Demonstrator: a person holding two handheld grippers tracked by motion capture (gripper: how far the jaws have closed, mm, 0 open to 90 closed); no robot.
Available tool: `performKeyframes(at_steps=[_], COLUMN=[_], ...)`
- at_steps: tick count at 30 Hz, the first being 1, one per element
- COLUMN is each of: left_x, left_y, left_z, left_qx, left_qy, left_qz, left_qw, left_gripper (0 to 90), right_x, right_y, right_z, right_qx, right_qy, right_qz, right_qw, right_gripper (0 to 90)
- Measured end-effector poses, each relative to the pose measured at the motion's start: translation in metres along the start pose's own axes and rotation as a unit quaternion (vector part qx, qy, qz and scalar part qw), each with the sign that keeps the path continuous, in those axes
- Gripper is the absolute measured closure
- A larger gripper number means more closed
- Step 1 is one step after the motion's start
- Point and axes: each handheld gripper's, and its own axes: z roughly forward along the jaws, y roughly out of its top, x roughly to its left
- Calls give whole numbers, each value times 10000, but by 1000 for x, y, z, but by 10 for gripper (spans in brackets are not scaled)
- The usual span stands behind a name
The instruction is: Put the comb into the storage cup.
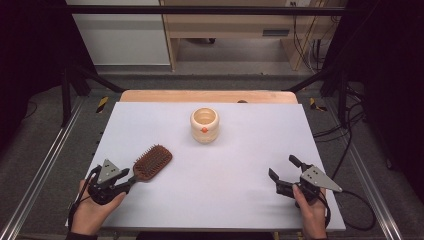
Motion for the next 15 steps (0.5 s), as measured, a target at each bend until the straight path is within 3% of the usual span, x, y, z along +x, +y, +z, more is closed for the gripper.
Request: performKeyframes(at_steps=[2,3,7,11,15], left_x=[1,2,5,7,6], left_y=[2,3,3,2,6], left_z=[0,-1,1,4,8], left_qx=[-113,-173,-111,112,434], left_qy=[-131,-197,-264,-547,-531], left_qz=[-22,-36,-127,-84,128], left_qw=[9998,9996,9995,9984,9976], left_gripper=[339,339,120,85,75], right_x=[0,0,1,1,1], right_y=[0,0,0,0,-1], right_z=[0,0,0,1,1], right_qx=[17,17,14,15,38], right_qy=[-4,-4,-7,-8,2], right_qz=[-9,-9,11,4,-2], right_qw=[10000,10000,10000,10000,10000], right_gripper=[112,112,112,112,112])
